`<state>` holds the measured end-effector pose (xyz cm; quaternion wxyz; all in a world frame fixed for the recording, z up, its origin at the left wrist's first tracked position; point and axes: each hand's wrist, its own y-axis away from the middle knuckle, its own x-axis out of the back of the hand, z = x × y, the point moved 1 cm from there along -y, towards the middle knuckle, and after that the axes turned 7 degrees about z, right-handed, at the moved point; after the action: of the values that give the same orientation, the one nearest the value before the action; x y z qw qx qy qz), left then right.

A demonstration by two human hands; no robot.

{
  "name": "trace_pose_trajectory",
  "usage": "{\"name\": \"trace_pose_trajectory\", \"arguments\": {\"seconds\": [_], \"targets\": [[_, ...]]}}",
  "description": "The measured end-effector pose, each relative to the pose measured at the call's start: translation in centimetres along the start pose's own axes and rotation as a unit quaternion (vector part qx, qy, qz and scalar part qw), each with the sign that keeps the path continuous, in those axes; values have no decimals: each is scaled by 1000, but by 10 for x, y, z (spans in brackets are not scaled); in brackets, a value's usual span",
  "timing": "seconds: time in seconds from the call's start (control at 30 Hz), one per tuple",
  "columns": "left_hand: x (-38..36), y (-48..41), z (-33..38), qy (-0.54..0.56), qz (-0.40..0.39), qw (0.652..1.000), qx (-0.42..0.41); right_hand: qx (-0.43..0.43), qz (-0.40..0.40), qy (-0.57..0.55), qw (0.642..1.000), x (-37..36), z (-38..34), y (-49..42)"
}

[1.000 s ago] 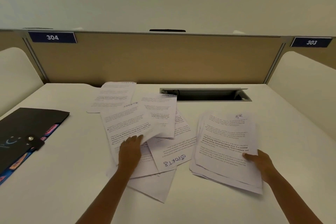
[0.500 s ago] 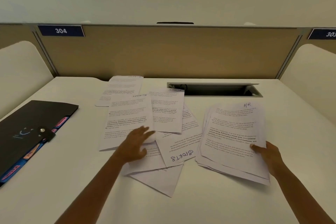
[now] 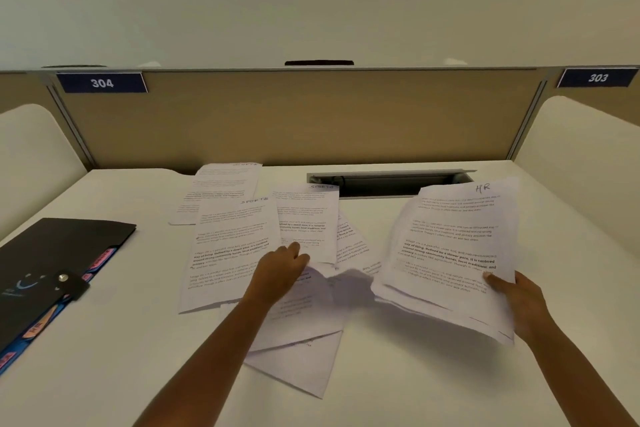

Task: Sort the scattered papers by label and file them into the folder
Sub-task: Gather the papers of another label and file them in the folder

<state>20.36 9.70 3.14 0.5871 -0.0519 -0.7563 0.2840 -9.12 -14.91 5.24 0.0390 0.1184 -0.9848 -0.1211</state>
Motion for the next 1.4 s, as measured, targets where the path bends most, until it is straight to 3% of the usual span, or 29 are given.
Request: {"name": "trace_pose_trajectory", "arguments": {"seconds": [0.1,0.2,0.3,0.53,0.63,0.73,0.8,0.87,1.13,1.3,1.4], "targets": [[14,-17,-5,93,73,981,155,0,9,-43,999,6,-5,2],[21,-27,-9,166,102,923,330,15,4,-68,998,8,-10,6],[22,-29,-6,202,105,890,395,28,-5,-76,997,6,-12,12],[3,-13,29,267,35,886,378,32,9,-73,997,5,-15,14],[-1,-8,48,279,-32,886,369,32,11,-70,997,4,-18,18],[-5,-3,68,195,-188,909,316,38,11,-69,997,4,-19,19],[-4,1,81,134,-315,889,303,37,10,-60,997,4,-18,20],[-1,3,92,124,-369,863,323,33,11,-53,998,4,-17,20],[10,-3,107,44,-372,862,341,22,12,-32,999,0,-7,23],[14,0,116,2,-304,922,240,25,18,-34,999,3,-9,24],[21,-1,117,18,-286,936,202,26,22,-42,999,5,-11,24]]}}
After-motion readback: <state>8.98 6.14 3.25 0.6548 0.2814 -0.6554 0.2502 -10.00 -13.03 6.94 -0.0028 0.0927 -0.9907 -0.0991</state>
